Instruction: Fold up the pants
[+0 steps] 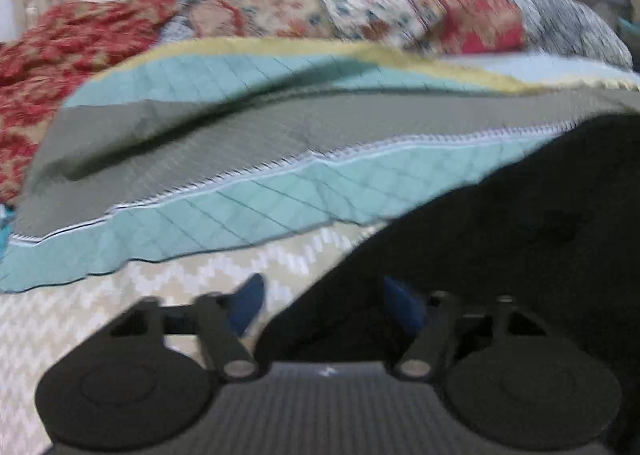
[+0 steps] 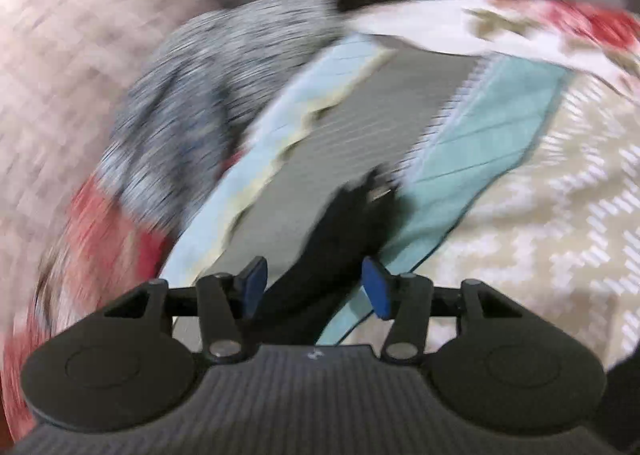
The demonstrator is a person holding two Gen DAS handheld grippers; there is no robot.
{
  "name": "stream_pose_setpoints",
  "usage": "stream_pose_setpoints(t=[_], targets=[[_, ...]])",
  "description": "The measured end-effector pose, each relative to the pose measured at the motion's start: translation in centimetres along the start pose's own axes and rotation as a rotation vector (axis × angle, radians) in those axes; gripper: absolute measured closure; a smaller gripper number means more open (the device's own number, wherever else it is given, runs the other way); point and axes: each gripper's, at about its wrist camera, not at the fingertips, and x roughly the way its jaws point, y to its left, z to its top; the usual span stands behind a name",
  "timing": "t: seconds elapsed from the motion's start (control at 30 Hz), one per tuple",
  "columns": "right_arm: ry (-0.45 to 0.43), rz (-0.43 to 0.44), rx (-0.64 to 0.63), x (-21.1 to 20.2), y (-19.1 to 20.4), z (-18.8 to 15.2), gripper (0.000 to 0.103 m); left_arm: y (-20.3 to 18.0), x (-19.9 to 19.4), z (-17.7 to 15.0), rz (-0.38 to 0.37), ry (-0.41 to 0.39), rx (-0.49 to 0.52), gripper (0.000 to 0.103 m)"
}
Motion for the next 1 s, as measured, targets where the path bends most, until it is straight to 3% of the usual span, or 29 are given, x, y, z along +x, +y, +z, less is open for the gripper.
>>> stream_pose_setpoints(t=[0.07,0.17,0.2,0.23,0.3,0.4,0.57,0.67,0.8,1.0], targets=[[0.001,-0.030,0.081,1.6,-1.5,0.9,0.046,-0.9,0.4,-0.2,-0.019,0.020,0.057,0.088],[0.018,-0.064,0.110,3.9,-1.7,0.8,0.046,-1.6,-0.1,-0.4,0.007,0.020,0.067,0.095],[0.023,-0.053,0.103,4.3,-1.5,0.5,0.055,-1.6,-0.4,-0.3,0.013,0.015,0.053,0.095],[0.039,-0.043,0.077,5.0,-0.9,0.7,0.091,-1.4,-0.9,-0.2,0.023,0.001,0.038,0.095],[0.026,-0.079,0.024,4.9,0.4,0.6,0.091,-1.2,-2.5,0.1,0.053,-0.041,0.018,0.095],[-0.027,-0.040,-0.021,2.1,1.2,1.7,0.092,-0.9,-6.4,0.3,0.088,-0.136,-0.027,0.095],[-0.077,0.092,-0.009,-3.8,0.6,3.9,0.091,-1.2,-14.9,-1.9,0.093,-0.307,-0.108,0.095],[-0.090,0.154,-0.014,-8.0,-1.4,4.1,0.091,-1.1,-19.3,-4.6,0.069,-0.359,-0.149,0.095],[-0.081,0.164,-0.008,-13.1,-7.1,2.3,0.092,-2.8,-23.3,-10.3,0.039,-0.341,-0.151,0.095],[-0.019,0.026,0.072,-16.5,-17.8,-2.6,0.091,-6.0,-24.5,-18.2,-0.031,-0.205,-0.184,0.095]])
